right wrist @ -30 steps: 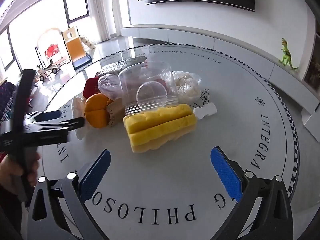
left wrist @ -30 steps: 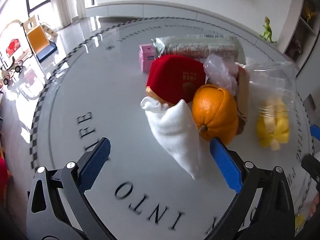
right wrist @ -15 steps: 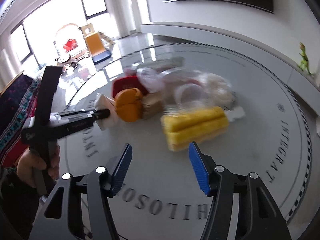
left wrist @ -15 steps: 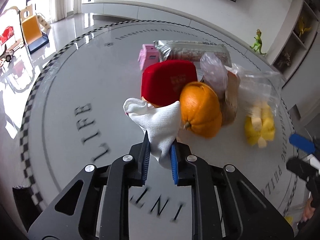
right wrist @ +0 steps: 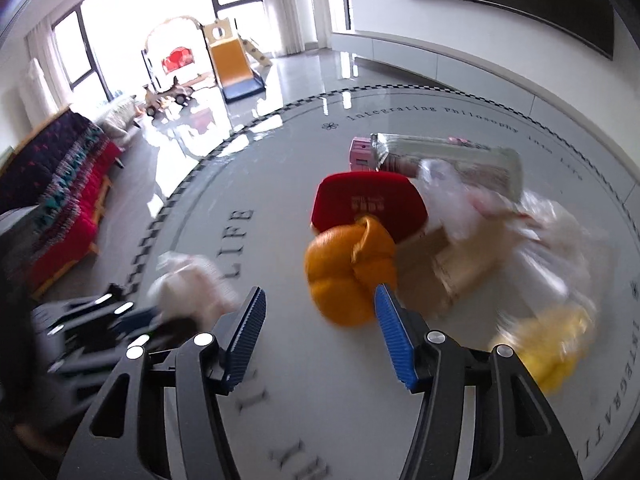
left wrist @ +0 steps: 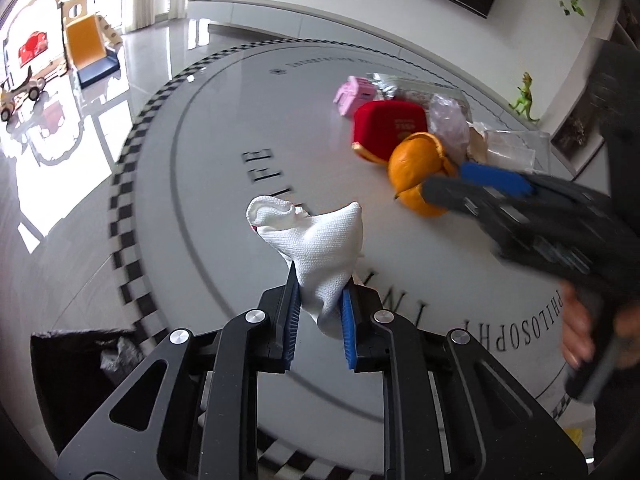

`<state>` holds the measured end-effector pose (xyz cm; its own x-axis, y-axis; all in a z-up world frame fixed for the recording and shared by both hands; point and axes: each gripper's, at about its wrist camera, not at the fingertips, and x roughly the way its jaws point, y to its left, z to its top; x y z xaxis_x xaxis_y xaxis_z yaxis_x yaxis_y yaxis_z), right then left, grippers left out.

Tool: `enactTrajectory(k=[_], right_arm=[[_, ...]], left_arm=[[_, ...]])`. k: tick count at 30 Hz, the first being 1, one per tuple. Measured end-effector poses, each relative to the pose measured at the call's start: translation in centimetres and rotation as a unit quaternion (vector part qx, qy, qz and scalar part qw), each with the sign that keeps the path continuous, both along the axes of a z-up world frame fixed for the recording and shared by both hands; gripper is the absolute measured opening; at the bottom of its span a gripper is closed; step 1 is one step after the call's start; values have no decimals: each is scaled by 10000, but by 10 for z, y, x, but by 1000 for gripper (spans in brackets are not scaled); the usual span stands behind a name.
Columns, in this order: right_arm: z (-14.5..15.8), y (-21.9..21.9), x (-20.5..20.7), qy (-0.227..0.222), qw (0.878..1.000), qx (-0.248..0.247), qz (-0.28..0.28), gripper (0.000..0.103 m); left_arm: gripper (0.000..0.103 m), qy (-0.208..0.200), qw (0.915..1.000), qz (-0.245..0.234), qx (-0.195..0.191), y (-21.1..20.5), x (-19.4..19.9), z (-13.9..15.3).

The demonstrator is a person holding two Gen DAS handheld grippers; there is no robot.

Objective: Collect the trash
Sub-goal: 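Carry the white cloth and orange peel to the black trash bag and release both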

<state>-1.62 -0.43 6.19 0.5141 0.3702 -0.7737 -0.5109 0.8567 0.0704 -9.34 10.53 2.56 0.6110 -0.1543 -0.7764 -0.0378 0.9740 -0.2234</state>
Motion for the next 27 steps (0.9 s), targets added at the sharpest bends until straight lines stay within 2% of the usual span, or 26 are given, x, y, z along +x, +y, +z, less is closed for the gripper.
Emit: enactTrajectory(k=[5,6,10,12,18,22,27], right_arm=[[-8,11,17,-228,9977,-583,-250,60],[-9,12,17,-274,9972,-648,-248,55],[0,2,3,-142,9992,-274,-263,47],[5,-3,-5,-3,9998,80,-207,47],[26,0,-50,47,9986,516,144,47],[37,30,-81,-75,9967,620,510,47],[41,75,-125,14,9900,798,1164,48]], left_arm=[[18,22,9999,143,-65,15,-7,-5],[18,28,9998,159,-90,17,-8,-6],[18,-18,9996,218,-155,18,-13,-6],[18,-93,9995,243,-156,20,-22,-1],[18,-228,9988,436,-34,29,-52,10],[18,-266,9970,723,23,47,-85,13],[18,-191,9918,1259,112,82,-136,6]])
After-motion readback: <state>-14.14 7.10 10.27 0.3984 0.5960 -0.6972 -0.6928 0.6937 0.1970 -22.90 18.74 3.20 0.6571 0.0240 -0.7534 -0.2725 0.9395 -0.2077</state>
